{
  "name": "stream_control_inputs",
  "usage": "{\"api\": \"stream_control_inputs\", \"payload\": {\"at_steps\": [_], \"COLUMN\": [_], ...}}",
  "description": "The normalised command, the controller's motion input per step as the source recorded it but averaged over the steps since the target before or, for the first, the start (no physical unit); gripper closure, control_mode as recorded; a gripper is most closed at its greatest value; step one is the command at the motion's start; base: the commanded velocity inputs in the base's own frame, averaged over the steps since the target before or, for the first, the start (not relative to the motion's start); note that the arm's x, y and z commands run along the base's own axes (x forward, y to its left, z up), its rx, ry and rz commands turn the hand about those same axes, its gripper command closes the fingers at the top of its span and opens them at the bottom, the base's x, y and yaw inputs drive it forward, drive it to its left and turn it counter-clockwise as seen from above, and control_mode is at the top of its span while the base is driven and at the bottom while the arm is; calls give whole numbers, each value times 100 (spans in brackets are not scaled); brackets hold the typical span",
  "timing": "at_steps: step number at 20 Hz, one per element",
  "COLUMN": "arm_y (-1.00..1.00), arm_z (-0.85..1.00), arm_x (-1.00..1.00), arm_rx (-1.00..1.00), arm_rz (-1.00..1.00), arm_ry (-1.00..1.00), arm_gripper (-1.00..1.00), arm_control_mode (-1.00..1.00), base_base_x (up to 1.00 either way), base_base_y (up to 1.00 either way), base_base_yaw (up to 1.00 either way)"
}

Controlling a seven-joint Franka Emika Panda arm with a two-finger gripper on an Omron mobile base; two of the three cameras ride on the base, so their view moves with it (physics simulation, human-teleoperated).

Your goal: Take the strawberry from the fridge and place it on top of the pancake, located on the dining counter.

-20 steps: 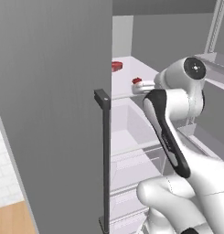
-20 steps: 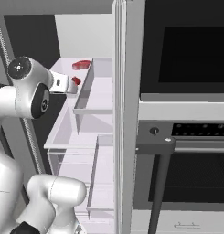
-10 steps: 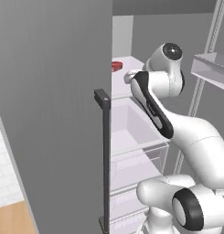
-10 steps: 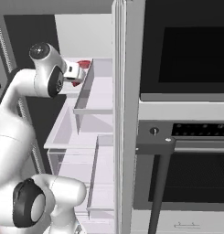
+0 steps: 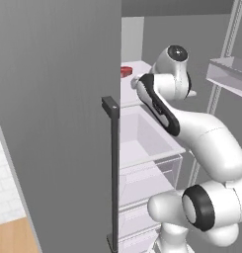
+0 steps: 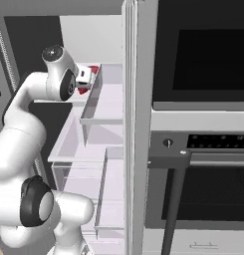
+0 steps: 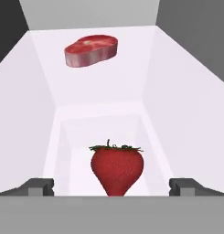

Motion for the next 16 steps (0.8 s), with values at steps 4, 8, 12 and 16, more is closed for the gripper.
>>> {"api": "stream_control_inputs", "payload": {"at_steps": [4, 8, 12, 16], "arm_y": [-5, -2, 0, 0], "arm_z": [-12, -16, -24, -24], "arm_x": [47, 20, 15, 11], "arm_rx": [0, 0, 0, 0], "arm_rz": [0, 0, 0, 0], "arm_ry": [0, 1, 1, 0], "arm_gripper": [-100, -100, -100, -100], "arm_control_mode": [-100, -100, -100, -100], "base_base_x": [0, 0, 0, 0], "base_base_y": [0, 0, 0, 0], "base_base_yaw": [0, 0, 0, 0]}}
